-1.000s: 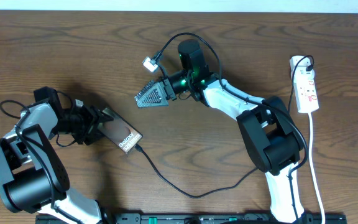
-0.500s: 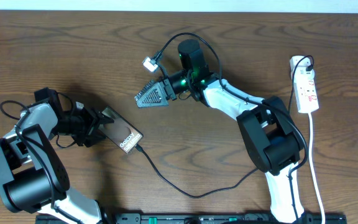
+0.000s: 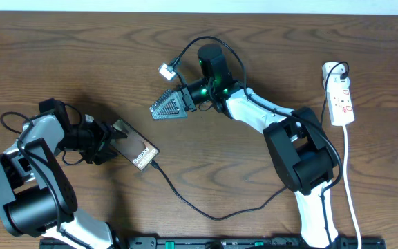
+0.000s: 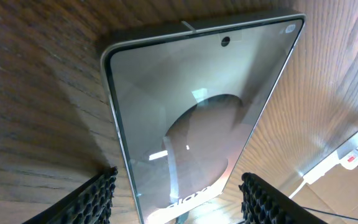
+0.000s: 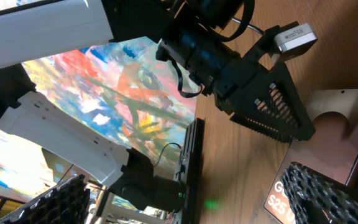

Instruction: Plug charger to phone and switch on socket

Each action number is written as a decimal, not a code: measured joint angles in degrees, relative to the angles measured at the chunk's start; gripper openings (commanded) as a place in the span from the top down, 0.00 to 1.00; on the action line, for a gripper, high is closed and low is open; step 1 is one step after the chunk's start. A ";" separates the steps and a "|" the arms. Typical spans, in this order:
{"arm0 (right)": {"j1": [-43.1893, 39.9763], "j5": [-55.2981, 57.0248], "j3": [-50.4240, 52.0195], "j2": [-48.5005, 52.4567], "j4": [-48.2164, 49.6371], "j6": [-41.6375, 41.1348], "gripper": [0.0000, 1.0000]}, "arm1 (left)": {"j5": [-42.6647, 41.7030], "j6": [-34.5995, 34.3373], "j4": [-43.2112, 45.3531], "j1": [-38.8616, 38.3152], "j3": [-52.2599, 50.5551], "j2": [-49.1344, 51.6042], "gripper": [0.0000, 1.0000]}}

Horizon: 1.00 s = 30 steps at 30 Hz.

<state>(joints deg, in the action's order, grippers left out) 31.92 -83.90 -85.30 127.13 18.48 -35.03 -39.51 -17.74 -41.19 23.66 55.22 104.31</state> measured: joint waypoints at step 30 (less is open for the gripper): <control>-0.26 12.87 -0.20 0.00 -18.43 -1.53 0.01 | 2.93 4.52 0.04 -10.58 4.85 -33.88 0.34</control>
<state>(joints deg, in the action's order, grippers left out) 31.66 -71.02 -85.49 127.13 0.05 -36.56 -36.58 -13.21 -41.15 13.08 60.07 70.43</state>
